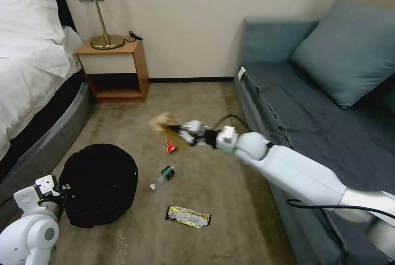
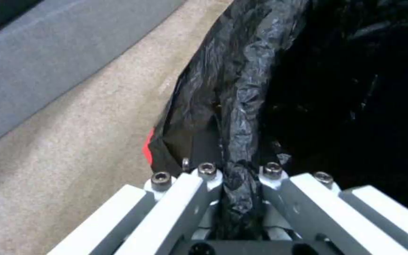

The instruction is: Pick up the trash bin, then pick up the garbage on the floor and place it into the trash bin.

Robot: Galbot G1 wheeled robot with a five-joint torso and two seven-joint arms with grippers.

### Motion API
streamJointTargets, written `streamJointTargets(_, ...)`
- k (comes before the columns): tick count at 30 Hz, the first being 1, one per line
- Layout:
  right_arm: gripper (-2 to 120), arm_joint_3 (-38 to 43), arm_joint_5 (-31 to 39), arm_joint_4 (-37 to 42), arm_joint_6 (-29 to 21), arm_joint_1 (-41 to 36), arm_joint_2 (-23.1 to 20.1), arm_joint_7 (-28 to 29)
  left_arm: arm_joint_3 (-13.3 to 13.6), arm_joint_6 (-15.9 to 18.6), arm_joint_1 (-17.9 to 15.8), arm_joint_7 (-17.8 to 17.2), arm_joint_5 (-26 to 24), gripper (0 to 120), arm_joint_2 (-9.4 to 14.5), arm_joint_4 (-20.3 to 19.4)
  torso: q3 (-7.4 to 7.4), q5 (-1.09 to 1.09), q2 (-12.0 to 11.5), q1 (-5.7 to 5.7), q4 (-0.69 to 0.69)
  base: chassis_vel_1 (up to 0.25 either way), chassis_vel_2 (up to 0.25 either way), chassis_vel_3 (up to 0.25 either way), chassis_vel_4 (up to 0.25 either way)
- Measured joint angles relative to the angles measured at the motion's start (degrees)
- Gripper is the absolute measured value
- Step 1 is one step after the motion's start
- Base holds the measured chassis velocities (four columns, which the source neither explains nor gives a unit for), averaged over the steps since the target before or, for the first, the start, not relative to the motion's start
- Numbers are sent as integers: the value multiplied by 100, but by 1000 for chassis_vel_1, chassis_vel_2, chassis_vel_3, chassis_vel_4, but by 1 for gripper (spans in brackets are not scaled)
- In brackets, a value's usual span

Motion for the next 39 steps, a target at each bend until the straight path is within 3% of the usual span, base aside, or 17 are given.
streamJointTargets(2, 0, -534, 249, 106, -84, 156, 521, 459, 56, 2, -15, -31, 13, 2, -43, -50, 0, 0, 0, 0, 1, 0, 0, 0, 0)
streamJointTargets(7, 0, -1208, 240, -131, -135, 228, 1048, 805, 138, 5, -26, -40, 34, 2, -115, -148, 0, -1, 0, 0, 1, 0, 0, 0, 0)
streamJointTargets(18, 0, -1912, -290, -1050, 121, 274, 1304, 1101, 175, 7, 41, -40, 16, 2, -161, -355, 0, 1, 0, 0, -1, 0, 0, 0, 0)
streamJointTargets(27, 35, -1807, -401, -1024, 113, 275, 1267, 1187, 195, 7, 41, -37, 13, 2, -161, -365, 0, 1, -1, 0, -1, 0, 0, 0, 0)
streamJointTargets(32, 48, -1581, -401, -853, 91, 262, 1210, 1254, 193, 7, 28, -34, 13, 2, -149, -322, 1, 1, -1, 0, -1, 0, 0, 0, 0)
streamJointTargets(35, 63, -881, -413, -572, -144, 298, 980, 1313, 158, 7, -10, -31, 30, 2, -104, -198, 0, 2, -1, 0, 1, 0, 0, 0, 0)
streamJointTargets(36, 63, -881, -413, -572, -144, 298, 980, 1313, 158, 7, -10, -31, 30, 2, -104, -198, 0, 2, -1, 0, 1, 0, 0, 0, 0)
streamJointTargets(39, 79, -319, -469, -374, -421, 318, 255, 1326, 95, 7, -27, -19, 66, 2, -66, -115, 1, 3, -1, 0, 2, 0, 0, 0, 0)
